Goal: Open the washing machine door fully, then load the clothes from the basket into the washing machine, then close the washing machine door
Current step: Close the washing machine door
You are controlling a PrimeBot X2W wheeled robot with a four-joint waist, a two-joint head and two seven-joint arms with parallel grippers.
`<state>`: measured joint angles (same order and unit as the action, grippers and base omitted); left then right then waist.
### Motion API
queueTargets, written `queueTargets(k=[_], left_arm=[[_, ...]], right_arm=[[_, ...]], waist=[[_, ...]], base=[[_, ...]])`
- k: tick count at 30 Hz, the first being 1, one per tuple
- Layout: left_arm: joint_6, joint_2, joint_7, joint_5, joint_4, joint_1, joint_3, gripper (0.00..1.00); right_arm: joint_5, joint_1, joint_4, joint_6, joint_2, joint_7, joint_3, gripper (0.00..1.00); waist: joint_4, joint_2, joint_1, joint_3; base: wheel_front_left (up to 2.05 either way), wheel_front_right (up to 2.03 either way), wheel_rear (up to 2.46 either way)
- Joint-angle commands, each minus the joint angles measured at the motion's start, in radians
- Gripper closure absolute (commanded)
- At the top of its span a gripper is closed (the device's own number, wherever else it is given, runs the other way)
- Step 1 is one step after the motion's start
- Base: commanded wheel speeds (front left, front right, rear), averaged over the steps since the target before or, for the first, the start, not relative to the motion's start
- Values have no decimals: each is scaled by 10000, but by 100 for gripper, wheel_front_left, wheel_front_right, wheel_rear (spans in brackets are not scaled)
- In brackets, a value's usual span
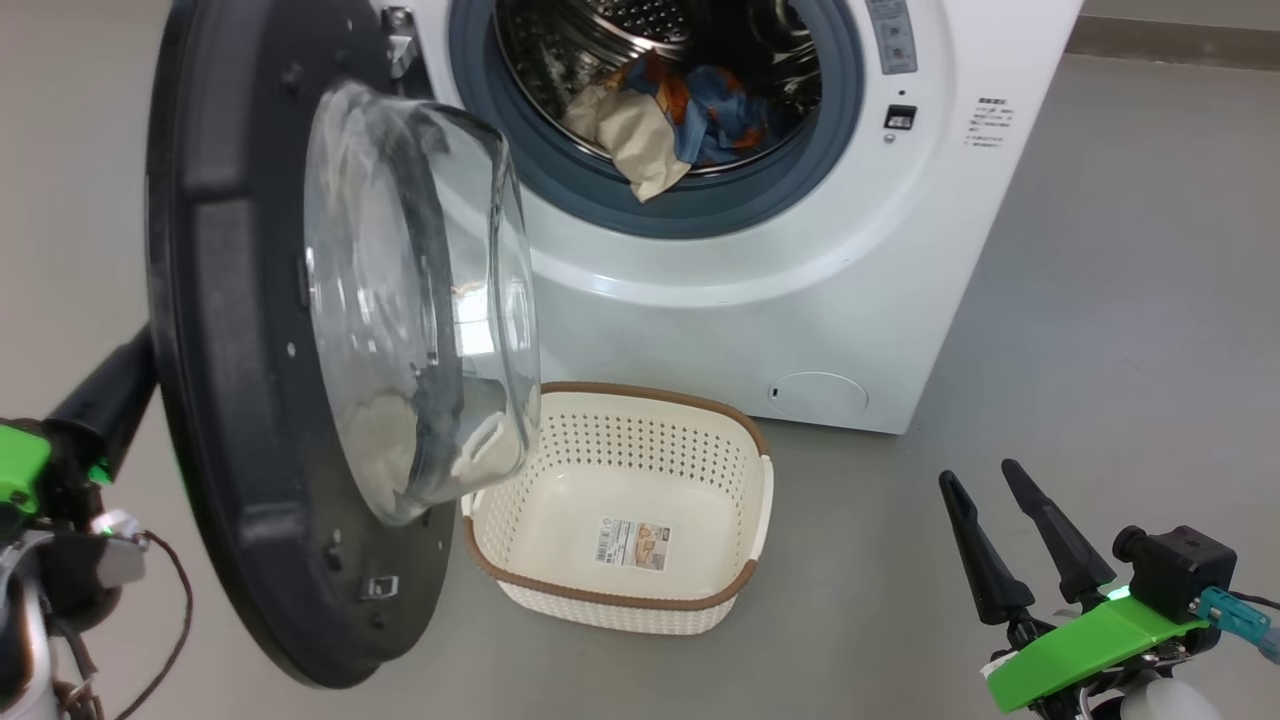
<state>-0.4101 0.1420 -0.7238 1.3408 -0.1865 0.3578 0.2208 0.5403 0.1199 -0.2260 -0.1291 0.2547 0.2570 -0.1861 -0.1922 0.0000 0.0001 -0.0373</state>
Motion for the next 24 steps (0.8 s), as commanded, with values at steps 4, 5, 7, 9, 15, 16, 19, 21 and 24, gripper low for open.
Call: queueTargets(k=[4, 5, 7, 9, 15, 16, 19, 21, 24], left_arm=[[-132, 93, -236, -3, -585, 29, -7, 100], [-152, 70, -235, -11, -641, 4, -29, 100], [-162, 41, -233, -21, -719, -30, -57, 100], [-149, 21, -222, -19, -762, -48, -57, 100], [-112, -58, -236, 10, -813, -77, -124, 100], [-106, -75, -245, 12, -830, -91, -152, 100], [-89, -111, -241, 8, -874, -111, -194, 100], [-89, -141, -229, 5, -908, -110, -221, 100], [-83, -194, -198, 19, -924, -84, -240, 100]], right_arm=[[53, 210, 231, -16, 78, 48, -273, 0], [46, 206, 237, -16, 70, 48, -281, 0], [44, 212, 231, -16, 71, 48, -286, 0], [36, 206, 231, -16, 65, 48, -278, 0], [56, 182, 218, -16, 81, 48, -292, 0], [56, 183, 221, -16, 78, 48, -306, 0], [64, 207, 217, -16, 89, 48, -336, 0], [52, 194, 218, -16, 93, 48, -324, 0], [52, 165, 215, -16, 109, 48, -304, 0]], waist=[[396, 0, -1, 21], [481, 0, -1, 10], [654, 0, -1, -10], [834, 0, -1, -18], [1235, 0, -1, 1], [1318, 0, -1, 9], [1554, 0, -1, 23], [1690, 0, -1, 27], [1856, 0, -1, 29]], base=[[0, 0, 0], [0, 0, 0], [0, 0, 0], [0, 0, 0], [0, 0, 0], [0, 0, 0], [0, 0, 0], [0, 0, 0], [0, 0, 0]])
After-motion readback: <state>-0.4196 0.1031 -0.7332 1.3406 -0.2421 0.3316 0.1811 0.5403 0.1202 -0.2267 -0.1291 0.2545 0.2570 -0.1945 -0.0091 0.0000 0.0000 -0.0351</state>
